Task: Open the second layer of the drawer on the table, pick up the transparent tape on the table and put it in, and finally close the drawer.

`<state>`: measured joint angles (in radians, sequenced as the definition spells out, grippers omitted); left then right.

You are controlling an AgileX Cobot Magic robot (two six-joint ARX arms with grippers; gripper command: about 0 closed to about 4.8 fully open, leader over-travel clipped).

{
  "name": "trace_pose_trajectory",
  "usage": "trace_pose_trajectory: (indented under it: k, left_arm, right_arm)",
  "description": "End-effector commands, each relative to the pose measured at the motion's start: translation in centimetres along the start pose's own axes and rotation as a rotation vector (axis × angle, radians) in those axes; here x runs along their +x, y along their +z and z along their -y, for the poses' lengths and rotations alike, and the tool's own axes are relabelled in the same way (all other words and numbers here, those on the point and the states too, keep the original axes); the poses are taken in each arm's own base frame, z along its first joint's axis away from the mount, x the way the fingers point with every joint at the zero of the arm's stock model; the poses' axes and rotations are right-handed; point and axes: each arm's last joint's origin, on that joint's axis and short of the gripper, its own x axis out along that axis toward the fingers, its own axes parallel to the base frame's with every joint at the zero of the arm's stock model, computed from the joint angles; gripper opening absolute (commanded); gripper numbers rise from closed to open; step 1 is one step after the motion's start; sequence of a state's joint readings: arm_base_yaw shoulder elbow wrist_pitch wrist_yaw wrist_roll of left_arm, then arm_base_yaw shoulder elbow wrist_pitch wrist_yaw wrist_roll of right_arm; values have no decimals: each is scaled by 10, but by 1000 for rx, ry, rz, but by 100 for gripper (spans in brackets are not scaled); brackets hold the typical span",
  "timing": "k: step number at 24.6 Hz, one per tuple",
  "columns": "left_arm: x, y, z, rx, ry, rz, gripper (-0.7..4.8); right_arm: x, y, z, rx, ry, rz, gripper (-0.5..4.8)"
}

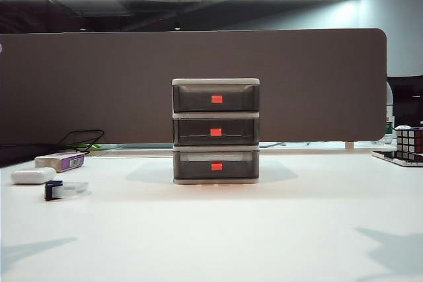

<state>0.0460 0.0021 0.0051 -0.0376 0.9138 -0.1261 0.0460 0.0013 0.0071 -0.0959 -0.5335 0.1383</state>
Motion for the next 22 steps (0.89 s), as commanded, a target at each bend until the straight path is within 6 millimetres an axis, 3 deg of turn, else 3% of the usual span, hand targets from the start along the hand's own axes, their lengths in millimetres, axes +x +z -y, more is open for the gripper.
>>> trace_pose_trajectory:
  k: [1,22]
  left_arm:
    - [0,1,0,7,-2,7,-3]
    - [0,3,-1,-34,56,22,-3]
  right_arm:
    - [0,-1,0,-4,1,7,-5]
    - [0,1,0,-12,11,20,-5]
